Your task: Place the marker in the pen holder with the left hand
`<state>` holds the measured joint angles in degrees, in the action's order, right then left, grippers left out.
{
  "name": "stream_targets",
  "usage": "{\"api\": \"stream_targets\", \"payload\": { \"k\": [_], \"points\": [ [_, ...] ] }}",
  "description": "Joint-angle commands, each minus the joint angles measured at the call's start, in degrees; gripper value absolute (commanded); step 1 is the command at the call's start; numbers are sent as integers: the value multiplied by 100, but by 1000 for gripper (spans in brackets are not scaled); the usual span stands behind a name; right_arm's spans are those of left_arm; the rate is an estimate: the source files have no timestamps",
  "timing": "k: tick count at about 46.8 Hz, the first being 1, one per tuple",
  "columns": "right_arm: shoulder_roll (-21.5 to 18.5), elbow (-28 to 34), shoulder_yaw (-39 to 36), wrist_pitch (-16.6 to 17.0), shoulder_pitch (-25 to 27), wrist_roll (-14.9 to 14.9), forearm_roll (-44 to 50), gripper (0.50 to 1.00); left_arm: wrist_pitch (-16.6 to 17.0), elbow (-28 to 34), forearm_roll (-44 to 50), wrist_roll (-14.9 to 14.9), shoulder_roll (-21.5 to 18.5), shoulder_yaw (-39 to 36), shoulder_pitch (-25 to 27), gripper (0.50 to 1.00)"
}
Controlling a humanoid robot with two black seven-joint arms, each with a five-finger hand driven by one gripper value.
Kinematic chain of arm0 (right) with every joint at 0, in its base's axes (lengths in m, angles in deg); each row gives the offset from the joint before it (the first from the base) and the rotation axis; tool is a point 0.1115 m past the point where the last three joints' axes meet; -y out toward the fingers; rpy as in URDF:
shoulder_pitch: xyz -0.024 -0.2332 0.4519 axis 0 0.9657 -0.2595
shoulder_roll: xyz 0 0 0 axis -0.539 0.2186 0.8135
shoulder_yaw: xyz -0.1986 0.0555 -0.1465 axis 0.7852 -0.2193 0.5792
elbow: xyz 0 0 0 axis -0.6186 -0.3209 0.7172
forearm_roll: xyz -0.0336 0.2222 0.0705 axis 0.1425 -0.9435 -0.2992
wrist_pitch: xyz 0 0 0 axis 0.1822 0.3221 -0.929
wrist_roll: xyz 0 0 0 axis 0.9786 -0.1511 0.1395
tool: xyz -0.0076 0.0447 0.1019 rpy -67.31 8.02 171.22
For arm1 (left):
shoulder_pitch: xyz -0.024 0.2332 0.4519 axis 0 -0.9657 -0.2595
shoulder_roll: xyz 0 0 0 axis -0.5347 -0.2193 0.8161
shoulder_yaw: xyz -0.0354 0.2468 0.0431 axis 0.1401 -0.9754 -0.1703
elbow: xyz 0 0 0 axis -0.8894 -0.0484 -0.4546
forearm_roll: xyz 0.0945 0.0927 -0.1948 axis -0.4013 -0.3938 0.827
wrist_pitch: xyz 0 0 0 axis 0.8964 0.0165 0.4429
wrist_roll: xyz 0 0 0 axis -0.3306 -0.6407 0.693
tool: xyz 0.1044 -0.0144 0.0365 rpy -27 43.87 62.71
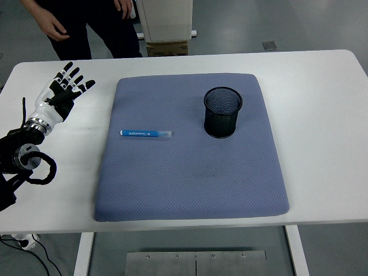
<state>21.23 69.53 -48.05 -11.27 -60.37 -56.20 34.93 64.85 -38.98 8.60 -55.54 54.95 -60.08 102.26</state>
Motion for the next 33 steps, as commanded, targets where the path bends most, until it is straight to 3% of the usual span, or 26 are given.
{"api": "stream_targets", "payload": {
  "k": [1,24,33],
  "points": [
    [0,-3,0,0,0,0,0,1000,41,-7,16,0,29,-2,-64,1000],
    [0,-3,0,0,0,0,0,1000,6,-7,-19,17,-42,7,-11,1000],
    [0,-3,0,0,0,0,0,1000,14,-7,-555,26,-33,7,16,1000]
  ]
}}
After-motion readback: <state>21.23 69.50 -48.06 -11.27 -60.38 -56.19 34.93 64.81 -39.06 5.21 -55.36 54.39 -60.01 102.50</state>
